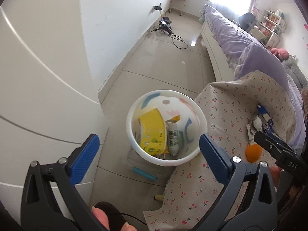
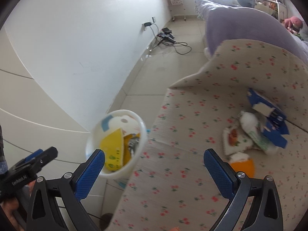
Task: Collect trash
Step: 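Move the right gripper to the orange peel and grasp it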
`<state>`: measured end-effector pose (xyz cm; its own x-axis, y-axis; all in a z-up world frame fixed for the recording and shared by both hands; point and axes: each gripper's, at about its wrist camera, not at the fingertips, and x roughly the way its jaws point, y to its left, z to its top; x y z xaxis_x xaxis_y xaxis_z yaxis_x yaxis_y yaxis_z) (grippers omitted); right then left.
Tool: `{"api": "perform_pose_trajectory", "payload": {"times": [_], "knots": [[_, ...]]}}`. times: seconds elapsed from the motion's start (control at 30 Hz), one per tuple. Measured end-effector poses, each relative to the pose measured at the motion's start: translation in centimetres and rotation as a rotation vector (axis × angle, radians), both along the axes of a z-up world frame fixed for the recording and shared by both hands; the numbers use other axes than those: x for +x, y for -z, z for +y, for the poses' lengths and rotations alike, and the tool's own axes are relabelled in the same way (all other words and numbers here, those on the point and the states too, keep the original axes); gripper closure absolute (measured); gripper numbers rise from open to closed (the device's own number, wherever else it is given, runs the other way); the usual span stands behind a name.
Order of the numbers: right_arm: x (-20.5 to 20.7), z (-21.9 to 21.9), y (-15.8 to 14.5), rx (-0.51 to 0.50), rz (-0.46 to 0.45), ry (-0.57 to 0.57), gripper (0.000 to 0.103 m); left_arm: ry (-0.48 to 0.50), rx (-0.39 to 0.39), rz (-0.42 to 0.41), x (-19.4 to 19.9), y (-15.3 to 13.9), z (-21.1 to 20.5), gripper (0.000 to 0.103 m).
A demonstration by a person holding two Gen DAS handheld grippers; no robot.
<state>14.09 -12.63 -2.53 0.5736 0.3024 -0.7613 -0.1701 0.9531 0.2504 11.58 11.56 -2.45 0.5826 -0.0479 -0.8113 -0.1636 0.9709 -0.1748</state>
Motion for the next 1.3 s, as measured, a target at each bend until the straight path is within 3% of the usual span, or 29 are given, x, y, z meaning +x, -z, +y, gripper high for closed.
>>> {"api": "perform_pose_trajectory", "payload": {"times": [0.37, 0.73, 1.0, 1.2, 1.3], "knots": [[-1.5, -5.2, 2.1, -0.065, 0.039, 0.057, 0.000, 0.076, -0.006, -0.003, -0.2, -0.2, -2.8, 0.000], [-1.7, -12.1, 4.4, 0.002, 0.109, 0.152, 0.000, 0.092, -0.015, 0.006, 0.0, 0.2, -3.8, 0.000], [-0.3, -11.6, 7.4, -0.030, 0.202, 0.142, 0.000, 0.112, -0.011, 0.016, 0.5, 0.6, -4.6, 0.000], [1.0, -10.5, 8.8, -0.105, 0.220, 0.163, 0.000, 0.139, 0.001, 0.024, 0.6, 0.9, -5.3, 0.000], [1.2, -9.9, 9.2, -0.153, 0.219, 0.153, 0.008, 0.151, 0.007, 0.028, 0.6, 1.1, -5.6, 0.000]]}}
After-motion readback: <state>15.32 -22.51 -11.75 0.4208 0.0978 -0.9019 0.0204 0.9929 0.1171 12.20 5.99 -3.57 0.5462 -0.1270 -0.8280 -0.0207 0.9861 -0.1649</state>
